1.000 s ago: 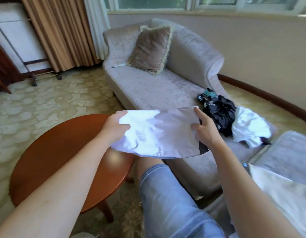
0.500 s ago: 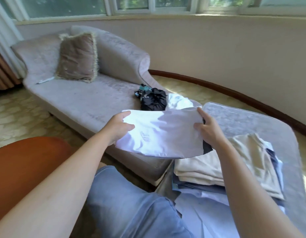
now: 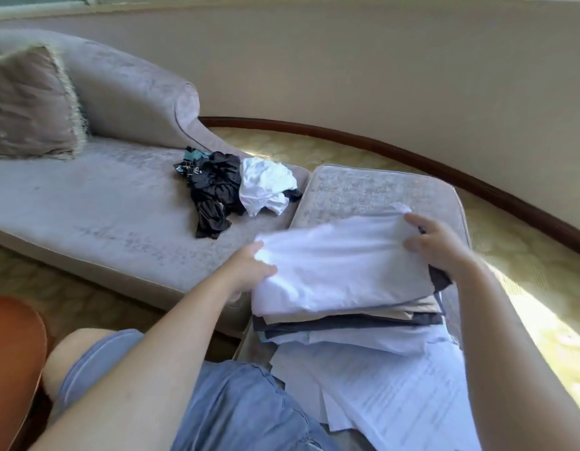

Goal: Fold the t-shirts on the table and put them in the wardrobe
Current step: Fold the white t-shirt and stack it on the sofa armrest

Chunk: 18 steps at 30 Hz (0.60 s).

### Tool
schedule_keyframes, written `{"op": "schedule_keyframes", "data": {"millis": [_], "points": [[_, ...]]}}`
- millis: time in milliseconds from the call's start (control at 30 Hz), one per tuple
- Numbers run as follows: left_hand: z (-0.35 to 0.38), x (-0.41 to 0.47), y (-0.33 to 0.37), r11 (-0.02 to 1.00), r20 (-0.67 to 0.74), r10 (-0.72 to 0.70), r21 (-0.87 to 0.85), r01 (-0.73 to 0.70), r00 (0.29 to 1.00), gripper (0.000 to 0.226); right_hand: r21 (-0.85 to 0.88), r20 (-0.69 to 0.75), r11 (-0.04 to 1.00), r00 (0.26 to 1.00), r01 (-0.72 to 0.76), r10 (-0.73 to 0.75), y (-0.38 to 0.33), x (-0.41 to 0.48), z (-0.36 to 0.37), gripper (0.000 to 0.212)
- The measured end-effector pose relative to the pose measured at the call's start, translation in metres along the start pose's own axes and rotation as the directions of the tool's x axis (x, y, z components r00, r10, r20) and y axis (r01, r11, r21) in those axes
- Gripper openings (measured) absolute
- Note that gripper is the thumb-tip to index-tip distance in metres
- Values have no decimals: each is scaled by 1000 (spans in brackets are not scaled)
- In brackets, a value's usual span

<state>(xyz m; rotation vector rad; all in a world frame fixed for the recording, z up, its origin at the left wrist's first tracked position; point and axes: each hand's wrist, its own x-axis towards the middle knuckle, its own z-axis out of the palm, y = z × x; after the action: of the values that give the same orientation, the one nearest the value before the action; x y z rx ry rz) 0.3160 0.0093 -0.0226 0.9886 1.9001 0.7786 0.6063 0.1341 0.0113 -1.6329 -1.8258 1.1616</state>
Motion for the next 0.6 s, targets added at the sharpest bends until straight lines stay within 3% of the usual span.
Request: {"op": "schedule_keyframes", "data": {"millis": [100,400,500,600], "points": [[11,3,-14,991,24,-9,133,6,1000,73,-58,23,996,998,-61,62,19,2,8,66],[4,1,-14,945,82,8,325,-34,997,87,-268,-40,954,991,-133,127,16,13,11,62],[-9,-1,-16,928,29,16,373,-26,999,91,-397,-138,902,983,-169,124,-3,20,26,58],[-27,-3,-15,926,-57,48,376,-23,997,90,-378,-131,921,990,-91,44,-30,22,41,57]]}}
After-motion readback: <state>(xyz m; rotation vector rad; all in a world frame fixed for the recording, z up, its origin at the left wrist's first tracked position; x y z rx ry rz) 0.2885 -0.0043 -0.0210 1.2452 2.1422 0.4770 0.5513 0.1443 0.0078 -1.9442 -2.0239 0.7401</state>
